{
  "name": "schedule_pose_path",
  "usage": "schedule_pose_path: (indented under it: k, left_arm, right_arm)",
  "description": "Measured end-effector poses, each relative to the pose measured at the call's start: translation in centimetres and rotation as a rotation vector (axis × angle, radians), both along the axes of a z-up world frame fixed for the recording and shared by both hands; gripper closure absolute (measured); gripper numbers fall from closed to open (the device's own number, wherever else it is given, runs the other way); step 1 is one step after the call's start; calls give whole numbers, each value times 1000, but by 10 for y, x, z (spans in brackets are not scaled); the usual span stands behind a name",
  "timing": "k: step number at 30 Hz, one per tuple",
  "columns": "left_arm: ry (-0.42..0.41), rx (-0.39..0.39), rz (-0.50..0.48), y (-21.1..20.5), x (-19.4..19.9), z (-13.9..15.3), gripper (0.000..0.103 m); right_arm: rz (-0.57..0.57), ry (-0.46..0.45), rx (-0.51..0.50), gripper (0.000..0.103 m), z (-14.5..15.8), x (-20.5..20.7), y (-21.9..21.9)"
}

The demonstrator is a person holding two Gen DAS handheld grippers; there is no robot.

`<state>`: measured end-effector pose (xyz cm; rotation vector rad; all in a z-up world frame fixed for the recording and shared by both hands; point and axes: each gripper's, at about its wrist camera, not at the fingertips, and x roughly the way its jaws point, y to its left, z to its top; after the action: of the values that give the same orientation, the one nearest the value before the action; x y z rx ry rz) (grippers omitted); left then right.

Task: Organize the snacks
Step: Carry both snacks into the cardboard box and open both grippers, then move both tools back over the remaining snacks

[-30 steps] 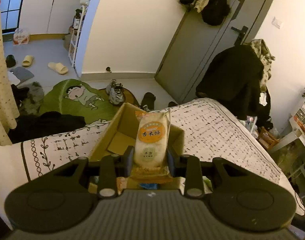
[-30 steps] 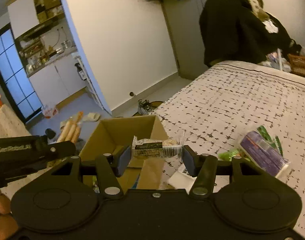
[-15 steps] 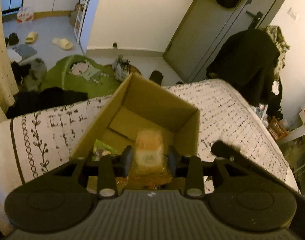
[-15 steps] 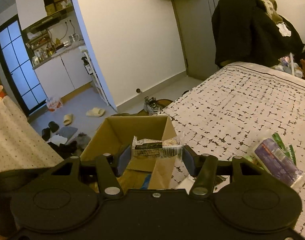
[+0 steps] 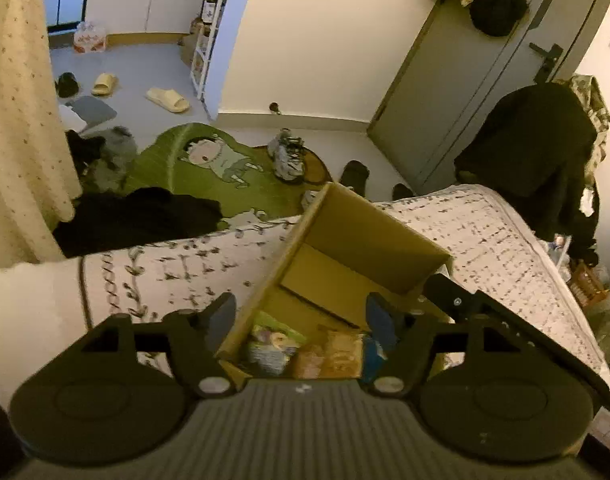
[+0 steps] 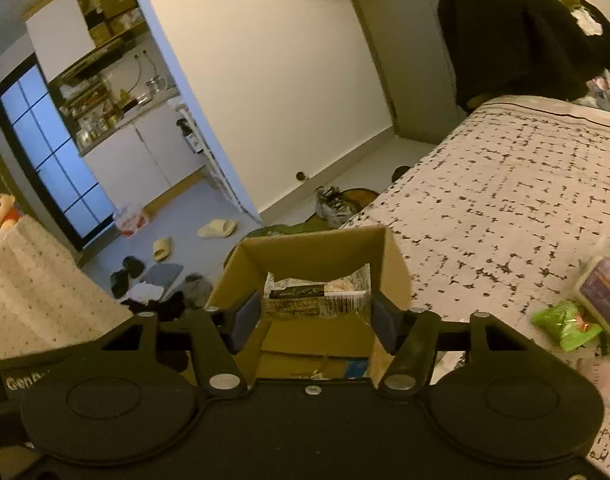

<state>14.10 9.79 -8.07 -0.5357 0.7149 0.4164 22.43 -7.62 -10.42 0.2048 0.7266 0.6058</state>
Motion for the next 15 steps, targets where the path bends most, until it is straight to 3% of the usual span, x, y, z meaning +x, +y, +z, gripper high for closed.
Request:
schedule_pose_path:
  k: [2, 3, 9, 11, 15]
  left_arm:
    - [23, 21, 22, 2, -2, 3, 24]
    - [37, 32, 37, 3, -2, 4, 21]
    - [81, 33, 47, 2, -8, 9, 18]
    - [86, 36, 51, 0, -12, 10, 16]
    - [99, 34, 53, -8, -17, 13, 13]
  right_arm:
    - [-19, -7, -5, 22, 4, -3, -4]
    - [-27, -10, -1, 20, 7, -6, -8]
    - [-44, -19, -33, 15, 25, -14, -27]
    - [-57, -34, -64, 8, 32, -18, -33]
    - [-79, -64, -108, 3, 47, -27, -53]
